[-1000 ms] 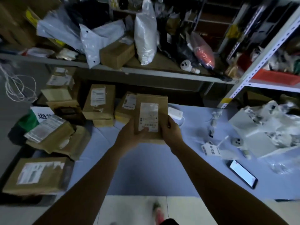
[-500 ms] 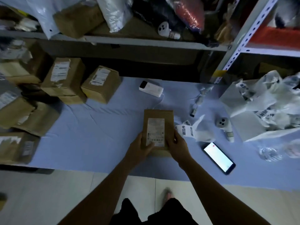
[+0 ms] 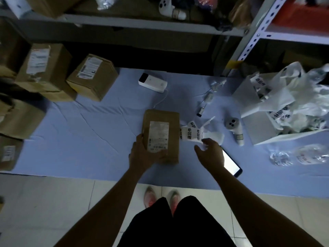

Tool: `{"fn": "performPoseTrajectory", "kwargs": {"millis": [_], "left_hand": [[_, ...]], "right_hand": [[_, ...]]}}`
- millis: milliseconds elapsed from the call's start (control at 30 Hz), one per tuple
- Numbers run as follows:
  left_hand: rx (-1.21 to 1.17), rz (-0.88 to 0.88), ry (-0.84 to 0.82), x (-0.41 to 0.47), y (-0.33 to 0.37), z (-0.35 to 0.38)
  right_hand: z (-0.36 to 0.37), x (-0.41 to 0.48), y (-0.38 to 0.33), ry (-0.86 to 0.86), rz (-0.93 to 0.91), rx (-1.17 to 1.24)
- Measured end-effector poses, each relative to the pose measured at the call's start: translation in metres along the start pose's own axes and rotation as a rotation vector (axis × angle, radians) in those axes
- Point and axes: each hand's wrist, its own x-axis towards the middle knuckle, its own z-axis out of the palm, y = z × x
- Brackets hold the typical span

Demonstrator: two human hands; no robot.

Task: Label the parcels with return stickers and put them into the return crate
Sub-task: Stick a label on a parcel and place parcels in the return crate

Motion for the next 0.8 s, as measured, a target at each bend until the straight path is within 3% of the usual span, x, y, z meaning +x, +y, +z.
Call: {"fn": "performPoseTrajectory", "kwargs": {"millis": [133,233,533,800], "left_hand": [[-0.036,0.015,0.028,-0.005,-0.001,0.009],[-0.040,0.003,0.064,-0.012,0.004,0.014],[-0.092,-0.091,0.157,-0.030,0.017,0.021],[-0.226,-0.023,0.116,-0.038,0.013,0.020]], "right_hand": [[-0.020,0.014,0.043,-0.063,0.002,-0.408],[-0.024,0.023,0.066,-0.174,-0.011,-0.565],[-0.030,0.045,0.094,-0.181,-0.127,-0.524],[-0.043,0.051,0.096,-0.298,-0.146,-0.571]]}}
